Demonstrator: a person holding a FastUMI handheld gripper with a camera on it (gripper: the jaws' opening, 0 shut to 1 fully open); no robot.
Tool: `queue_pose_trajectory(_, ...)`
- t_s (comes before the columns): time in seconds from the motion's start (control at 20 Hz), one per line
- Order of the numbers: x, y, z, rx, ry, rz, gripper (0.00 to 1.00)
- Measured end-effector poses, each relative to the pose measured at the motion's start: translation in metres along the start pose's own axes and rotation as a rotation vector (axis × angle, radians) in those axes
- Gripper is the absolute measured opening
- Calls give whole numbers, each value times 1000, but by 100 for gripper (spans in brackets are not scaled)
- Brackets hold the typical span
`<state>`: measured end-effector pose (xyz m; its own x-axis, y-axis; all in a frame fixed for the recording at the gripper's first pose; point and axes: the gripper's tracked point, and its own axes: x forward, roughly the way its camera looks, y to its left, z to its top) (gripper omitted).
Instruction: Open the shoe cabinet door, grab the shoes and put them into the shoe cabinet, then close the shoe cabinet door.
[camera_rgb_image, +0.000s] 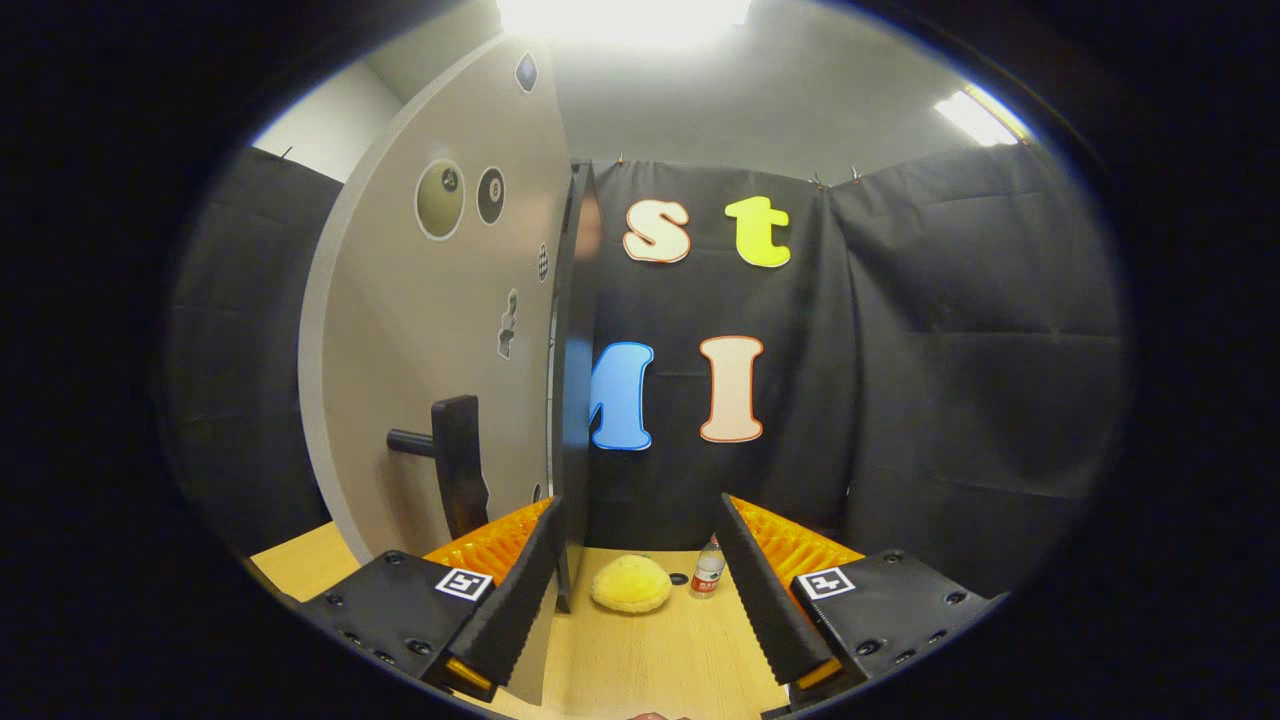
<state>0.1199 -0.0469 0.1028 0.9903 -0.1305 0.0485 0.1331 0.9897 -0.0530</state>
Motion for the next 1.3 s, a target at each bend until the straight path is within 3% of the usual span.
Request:
queue_pose_trajectory(0.15, 0, 8, -4, 44, 29, -8, 93)
queue_pose_trajectory(0.35, -8, 33, 0, -15, 28, -21, 93)
queue_pose_trajectory(0.9, 8, 178, 6, -24, 30, 36, 93)
queue_pose_trajectory(1.1, 35, 239, 1, -44, 56, 103, 93)
queue_pose_trajectory(1.3, 39, 288, 5, 20, 57, 191, 93)
